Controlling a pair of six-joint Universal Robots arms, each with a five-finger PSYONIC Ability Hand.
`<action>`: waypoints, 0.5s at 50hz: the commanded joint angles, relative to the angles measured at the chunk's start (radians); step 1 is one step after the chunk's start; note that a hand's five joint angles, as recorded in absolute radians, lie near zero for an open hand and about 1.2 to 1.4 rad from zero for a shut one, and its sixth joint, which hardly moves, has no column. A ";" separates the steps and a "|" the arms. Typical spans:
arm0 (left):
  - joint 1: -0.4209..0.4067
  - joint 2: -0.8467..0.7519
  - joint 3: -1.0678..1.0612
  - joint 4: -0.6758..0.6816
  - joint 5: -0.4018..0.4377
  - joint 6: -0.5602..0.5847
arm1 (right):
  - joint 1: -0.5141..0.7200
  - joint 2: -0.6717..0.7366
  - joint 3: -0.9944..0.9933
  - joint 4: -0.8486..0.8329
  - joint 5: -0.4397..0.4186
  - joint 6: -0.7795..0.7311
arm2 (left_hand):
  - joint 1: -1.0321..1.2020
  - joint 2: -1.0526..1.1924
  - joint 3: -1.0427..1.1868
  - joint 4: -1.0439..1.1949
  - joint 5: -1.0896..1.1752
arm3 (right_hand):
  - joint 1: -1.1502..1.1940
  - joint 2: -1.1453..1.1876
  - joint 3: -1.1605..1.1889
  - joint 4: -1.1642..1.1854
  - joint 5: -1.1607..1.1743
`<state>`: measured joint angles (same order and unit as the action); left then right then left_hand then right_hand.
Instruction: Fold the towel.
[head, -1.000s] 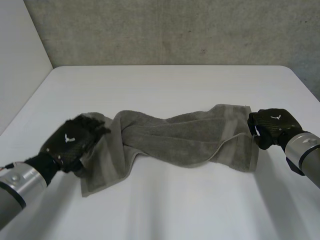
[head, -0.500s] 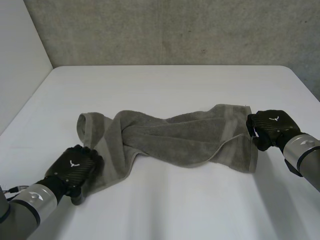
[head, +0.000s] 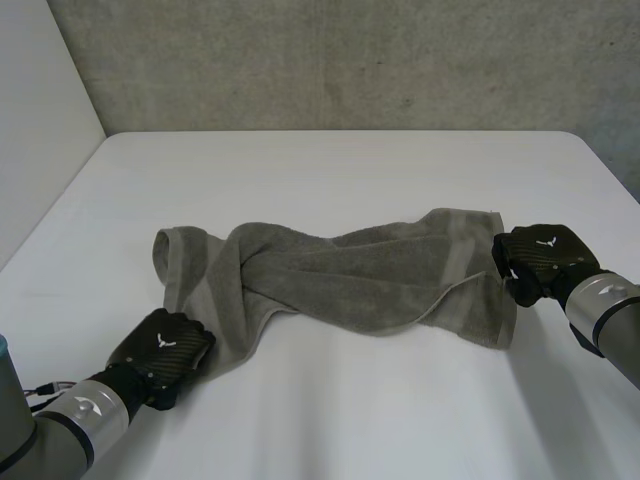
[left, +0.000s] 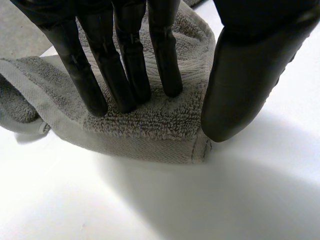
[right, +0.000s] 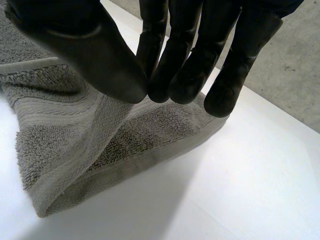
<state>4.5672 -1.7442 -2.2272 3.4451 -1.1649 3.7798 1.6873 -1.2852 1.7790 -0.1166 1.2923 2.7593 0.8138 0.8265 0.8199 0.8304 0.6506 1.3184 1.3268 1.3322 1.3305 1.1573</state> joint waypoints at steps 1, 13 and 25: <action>0.006 0.002 -0.012 0.002 -0.005 0.000 | 0.000 0.004 0.000 0.000 -0.001 -0.001 | 0.013 0.001 0.007 -0.003 0.002 | 0.078 0.069 0.064 0.066 0.064; 0.022 0.003 -0.020 0.014 -0.007 -0.003 | 0.000 0.004 0.003 0.000 -0.001 -0.003 | 0.010 -0.002 0.004 -0.006 -0.001 | 0.078 0.069 0.064 0.066 0.064; 0.036 -0.011 -0.020 0.066 -0.005 -0.003 | 0.000 0.006 0.003 0.000 -0.001 -0.004 | 0.057 0.045 0.051 0.041 0.046 | 0.078 0.069 0.064 0.066 0.064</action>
<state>4.5997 -1.7462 -2.2497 3.4900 -1.1716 3.7761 1.6874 -1.2802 1.7825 -0.1166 1.2916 2.7559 0.8481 0.8597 0.8547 0.8609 0.6826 1.3185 1.3267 1.3322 1.3305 1.1574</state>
